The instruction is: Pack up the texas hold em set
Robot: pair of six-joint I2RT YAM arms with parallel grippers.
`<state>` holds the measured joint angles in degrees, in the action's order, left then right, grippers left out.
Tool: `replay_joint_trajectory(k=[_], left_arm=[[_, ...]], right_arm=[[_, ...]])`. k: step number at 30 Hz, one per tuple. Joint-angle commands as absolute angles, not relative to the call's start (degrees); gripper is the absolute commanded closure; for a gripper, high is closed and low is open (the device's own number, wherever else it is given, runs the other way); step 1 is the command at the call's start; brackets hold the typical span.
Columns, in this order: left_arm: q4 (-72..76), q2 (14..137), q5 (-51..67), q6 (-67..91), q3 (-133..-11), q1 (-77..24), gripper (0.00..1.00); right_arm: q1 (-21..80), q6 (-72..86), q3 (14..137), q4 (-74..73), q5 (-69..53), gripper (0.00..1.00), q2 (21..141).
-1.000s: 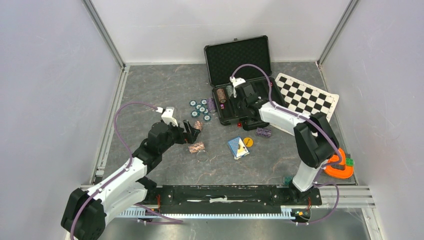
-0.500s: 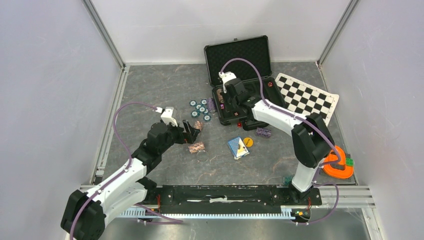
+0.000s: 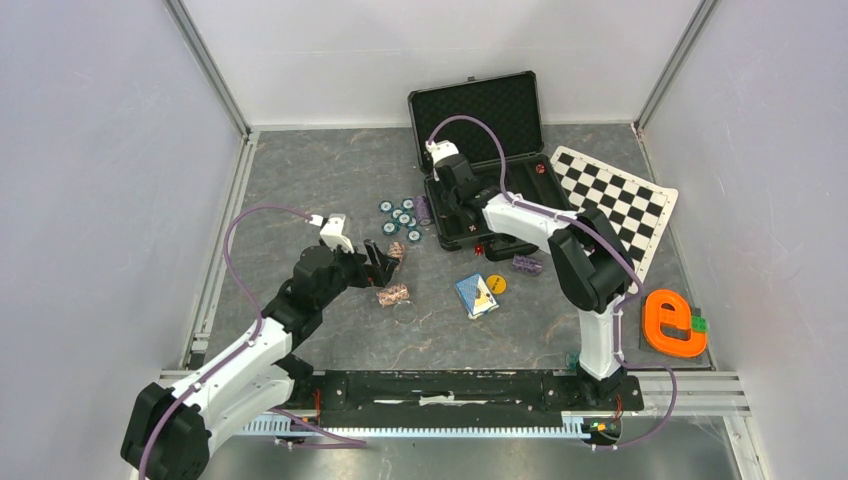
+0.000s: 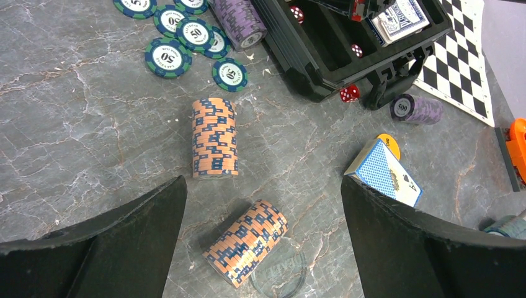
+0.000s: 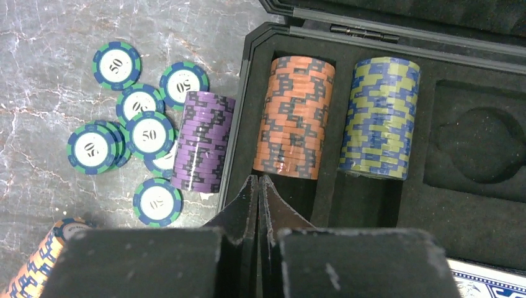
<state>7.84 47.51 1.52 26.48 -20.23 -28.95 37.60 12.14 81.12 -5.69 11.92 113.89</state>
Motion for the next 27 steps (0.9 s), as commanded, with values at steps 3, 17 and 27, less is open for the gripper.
replay_joint_trajectory(k=[3, 17, 27], left_arm=[[9.2, 46.9, 0.2, 23.9, -20.0, -28.9, 0.0], [8.6, 46.8, -1.6, 23.9, -20.1, -28.9, 0.0], [8.6, 46.8, -1.5, 23.9, -20.1, -28.9, 0.0]], right_arm=[[37.5, 12.1, 85.2, -4.6, 14.9, 1.0, 116.1], [37.4, 12.4, 83.3, -5.4, 15.7, 1.0, 117.2], [36.0, 13.8, 82.5, -5.8, 16.9, 1.0, 116.6]])
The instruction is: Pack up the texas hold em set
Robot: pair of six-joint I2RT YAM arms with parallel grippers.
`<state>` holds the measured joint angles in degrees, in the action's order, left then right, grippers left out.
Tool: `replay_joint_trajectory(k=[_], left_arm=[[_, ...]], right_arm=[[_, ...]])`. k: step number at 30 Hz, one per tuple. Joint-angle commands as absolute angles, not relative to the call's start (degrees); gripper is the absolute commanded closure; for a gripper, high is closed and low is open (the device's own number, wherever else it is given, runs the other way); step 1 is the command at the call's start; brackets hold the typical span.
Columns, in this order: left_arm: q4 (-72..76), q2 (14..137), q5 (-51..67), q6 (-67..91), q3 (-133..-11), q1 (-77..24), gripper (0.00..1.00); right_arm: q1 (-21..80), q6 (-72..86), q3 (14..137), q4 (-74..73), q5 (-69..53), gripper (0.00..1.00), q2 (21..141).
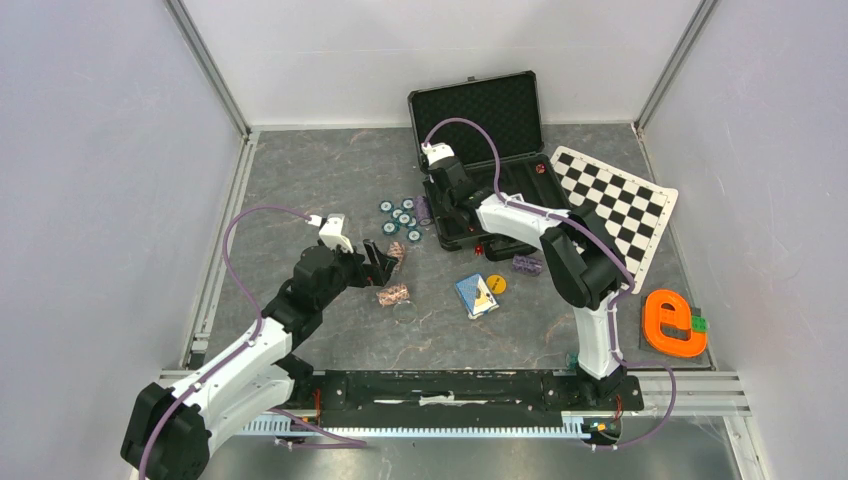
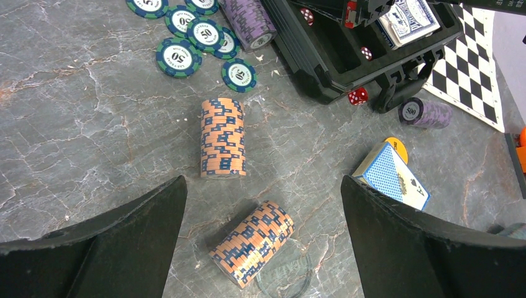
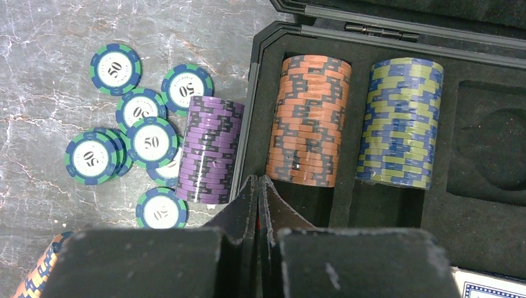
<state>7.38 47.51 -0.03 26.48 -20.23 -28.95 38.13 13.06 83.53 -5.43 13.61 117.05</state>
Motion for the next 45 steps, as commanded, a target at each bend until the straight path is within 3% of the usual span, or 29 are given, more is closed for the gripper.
replay_joint_trajectory(k=[1, 11, 18, 33, 45], left_arm=[[8.6, 46.8, -1.5, 23.9, -20.1, -28.9, 0.0], [8.6, 46.8, -1.4, 23.9, -20.1, -28.9, 0.0], [8.6, 46.7, -1.4, 23.9, -20.0, -29.0, 0.0], [8.6, 46.9, -1.2, 23.9, -20.1, -28.9, 0.0], [8.4, 46.8, -1.1, 23.9, -20.3, -28.9, 0.0]], right_arm=[[35.7, 14.0, 82.3, -5.8, 16.2, 1.0, 116.6], [31.9, 17.9, 73.4, 4.4, 5.1, 1.0, 111.1], [31.6, 17.4, 75.2, 2.9, 2.4, 1.0, 112.7], [34.2, 13.3, 81.5, -5.6, 4.0, 1.0, 116.5], [35.5, 12.7, 72.4, -6.7, 4.3, 1.0, 109.1]])
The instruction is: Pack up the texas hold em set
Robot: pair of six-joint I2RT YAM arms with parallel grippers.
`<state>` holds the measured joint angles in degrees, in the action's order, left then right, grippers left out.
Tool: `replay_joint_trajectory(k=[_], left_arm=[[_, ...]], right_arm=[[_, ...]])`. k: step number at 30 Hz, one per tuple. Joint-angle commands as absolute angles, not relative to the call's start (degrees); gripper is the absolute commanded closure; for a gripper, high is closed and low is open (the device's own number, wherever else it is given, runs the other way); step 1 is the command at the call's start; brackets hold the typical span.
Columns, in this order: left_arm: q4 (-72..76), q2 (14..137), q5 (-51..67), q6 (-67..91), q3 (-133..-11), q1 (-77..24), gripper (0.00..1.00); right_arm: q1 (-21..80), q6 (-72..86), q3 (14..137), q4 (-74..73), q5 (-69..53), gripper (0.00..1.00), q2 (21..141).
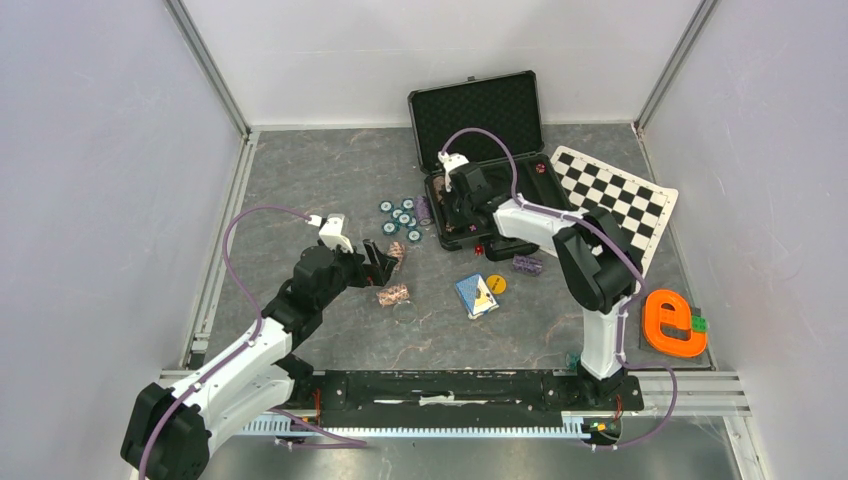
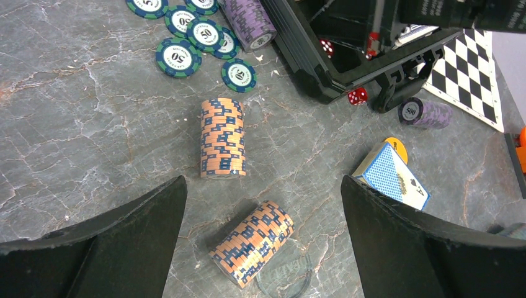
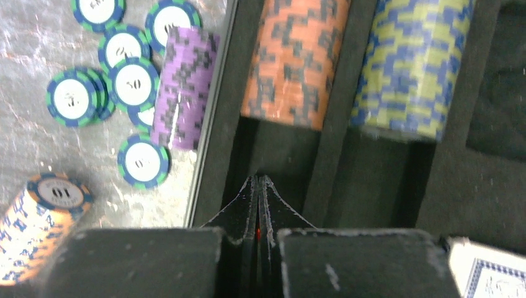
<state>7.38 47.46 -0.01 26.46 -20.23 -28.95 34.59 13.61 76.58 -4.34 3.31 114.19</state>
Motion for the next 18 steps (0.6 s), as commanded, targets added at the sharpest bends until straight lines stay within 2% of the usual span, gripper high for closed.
replay_joint_trajectory(k=[1, 7, 9, 10, 11, 14, 18], left_arm=[[8.4, 46.7, -1.0, 23.9, -20.3, -28.9, 0.0], [8.3, 46.7, -1.1, 24.0, -20.3, -28.9, 0.0], [8.3, 46.7, -1.1, 24.0, -20.3, -28.9, 0.0], [8.3, 46.7, -1.1, 24.0, -20.3, -29.0, 0.0], [8.3, 46.7, -1.1, 24.0, -20.3, -28.9, 0.0], [8.2, 46.6, -1.1, 24.0, -20.4, -28.9, 0.0], [6.7, 45.2, -3.9, 24.2, -20.3, -28.9, 0.0]], right_arm=[[35.7, 12.8, 71.5, -6.5, 4.4, 1.0, 108.2], [36.4, 13.5, 68.6, -4.8, 5.5, 0.98, 104.9], [36.4, 12.9, 70.9, -6.2, 6.8, 0.89, 105.2], [36.4, 12.7, 72.3, -7.2, 7.6, 0.75, 105.4], [36.3, 12.4, 73.7, -8.1, 8.7, 0.66, 105.5], [36.4, 12.0, 75.2, -8.9, 10.7, 0.58, 103.8], [36.3, 10.3, 70.8, -8.0, 11.4, 0.55, 97.2]])
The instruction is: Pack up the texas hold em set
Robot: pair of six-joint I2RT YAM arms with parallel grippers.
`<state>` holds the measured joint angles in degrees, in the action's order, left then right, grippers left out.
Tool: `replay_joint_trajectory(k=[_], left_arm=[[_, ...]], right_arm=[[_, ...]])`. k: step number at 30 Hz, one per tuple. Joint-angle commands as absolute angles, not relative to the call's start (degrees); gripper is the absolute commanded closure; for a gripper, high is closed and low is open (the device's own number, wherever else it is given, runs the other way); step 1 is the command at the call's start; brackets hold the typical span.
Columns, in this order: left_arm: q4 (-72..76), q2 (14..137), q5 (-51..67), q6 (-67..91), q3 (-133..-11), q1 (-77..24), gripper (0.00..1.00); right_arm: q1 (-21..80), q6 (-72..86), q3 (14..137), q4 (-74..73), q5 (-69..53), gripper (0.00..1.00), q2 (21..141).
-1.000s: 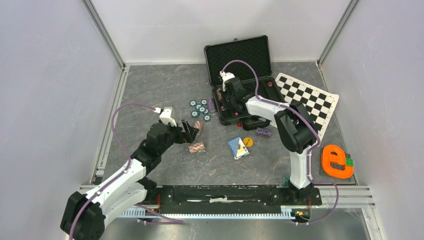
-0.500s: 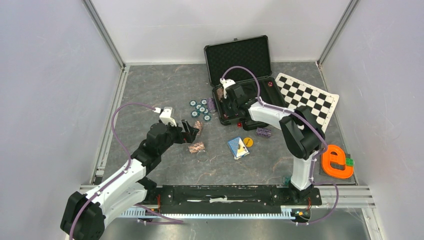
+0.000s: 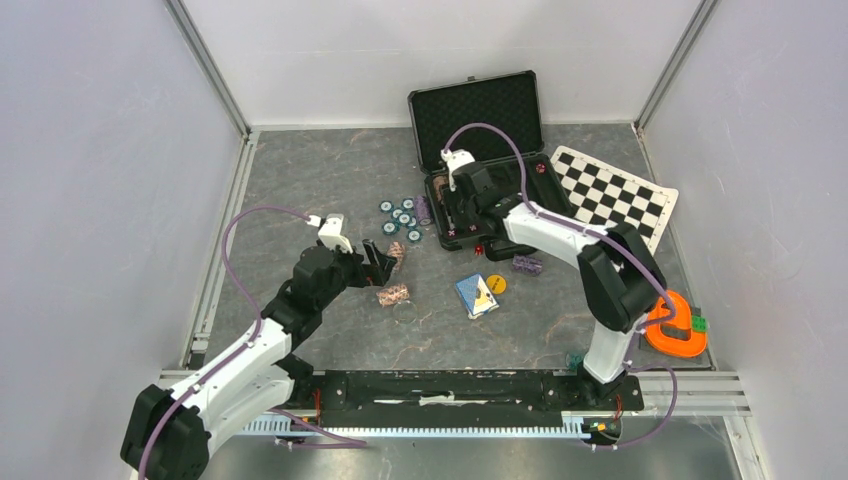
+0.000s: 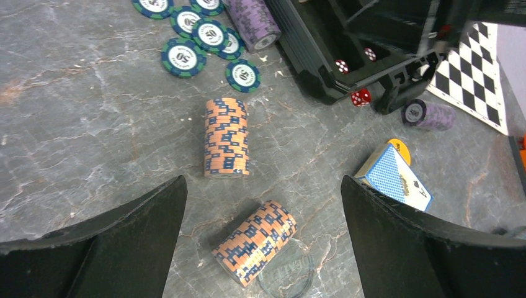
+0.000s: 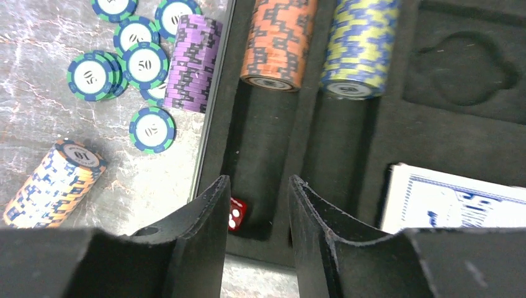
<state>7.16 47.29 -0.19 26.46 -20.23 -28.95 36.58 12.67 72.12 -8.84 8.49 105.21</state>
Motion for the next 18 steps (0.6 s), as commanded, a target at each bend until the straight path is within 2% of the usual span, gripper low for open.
replay_joint_trajectory(k=[1, 4, 6, 11, 16, 18], left_arm=[[6.2, 44.4, -5.0, 24.3, -20.1, -28.9, 0.0], [4.9, 42.4, -7.7, 24.4, -19.6, -28.9, 0.0], [4.9, 41.3, -8.2, 24.5, -19.2, -28.9, 0.0], [5.9, 41.9, -6.9, 24.5, -19.1, -28.8, 0.0], [6.4, 43.4, -5.9, 24.4, -19.5, -28.8, 0.0], [6.6, 43.6, -5.5, 24.3, -19.4, -28.8, 0.0]], right_arm=[[36.4, 9.1, 68.9, -7.9, 11.3, 0.54, 94.6], [36.4, 2.2, 61.9, -8.9, 11.5, 0.44, 87.3], [36.0, -1.9, 56.8, -10.7, 13.1, 0.32, 81.9], [31.3, -3.7, 46.4, -16.2, 10.6, 0.19, 70.7], [28.8, -2.4, 44.1, -20.2, 10.1, 0.1, 71.3], [28.7, -3.3, 45.0, -21.8, 7.2, 0.03, 73.6]])
